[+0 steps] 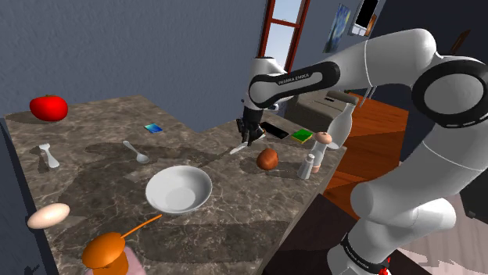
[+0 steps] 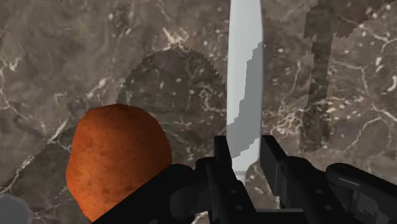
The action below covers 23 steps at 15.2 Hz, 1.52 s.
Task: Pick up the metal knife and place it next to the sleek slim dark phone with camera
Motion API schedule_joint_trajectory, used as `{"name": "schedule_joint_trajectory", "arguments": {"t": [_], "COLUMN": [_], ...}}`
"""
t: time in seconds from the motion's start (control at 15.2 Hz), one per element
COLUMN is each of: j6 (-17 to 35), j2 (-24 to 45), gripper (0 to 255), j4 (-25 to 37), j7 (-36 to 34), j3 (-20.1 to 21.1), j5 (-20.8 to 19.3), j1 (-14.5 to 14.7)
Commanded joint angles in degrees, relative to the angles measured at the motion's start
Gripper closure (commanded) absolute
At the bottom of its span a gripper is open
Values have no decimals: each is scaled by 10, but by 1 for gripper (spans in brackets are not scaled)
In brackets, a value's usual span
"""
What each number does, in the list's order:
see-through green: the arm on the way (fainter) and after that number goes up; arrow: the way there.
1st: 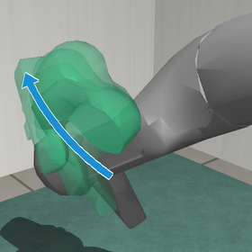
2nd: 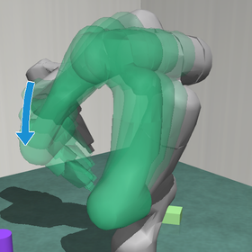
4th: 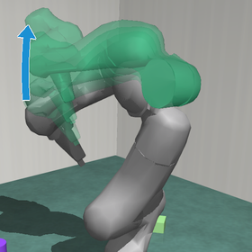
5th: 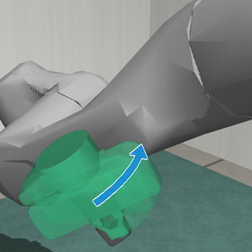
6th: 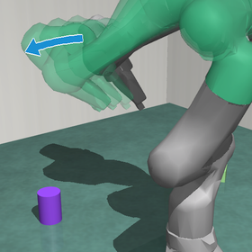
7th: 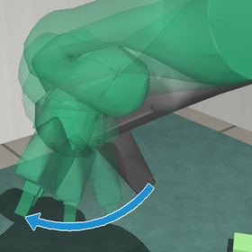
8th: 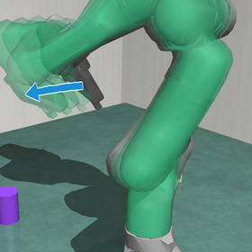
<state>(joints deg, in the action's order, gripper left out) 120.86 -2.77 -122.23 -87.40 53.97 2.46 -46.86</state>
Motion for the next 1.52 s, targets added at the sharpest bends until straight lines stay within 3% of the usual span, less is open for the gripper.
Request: {"name": "schedule_joint_trajectory", "arguments": {"t": [0.0,0.4,0.79,1.06,1.25,1.45], "j6": [-3,-46,-112,-169,-232,-210], "j2": [49,193,321,411,498,499], "gripper": [255,255,255,255,255,255], "j4": [32,165,333,478,638,615], "j7": [-12,-39,-26,-1,32,28], "j3": [-2,-40,-90,-122,-150,-152], "j5": [-48,-168,-243,-279,-303,-305], "j1": [-10,15,68,115,168,162]}}
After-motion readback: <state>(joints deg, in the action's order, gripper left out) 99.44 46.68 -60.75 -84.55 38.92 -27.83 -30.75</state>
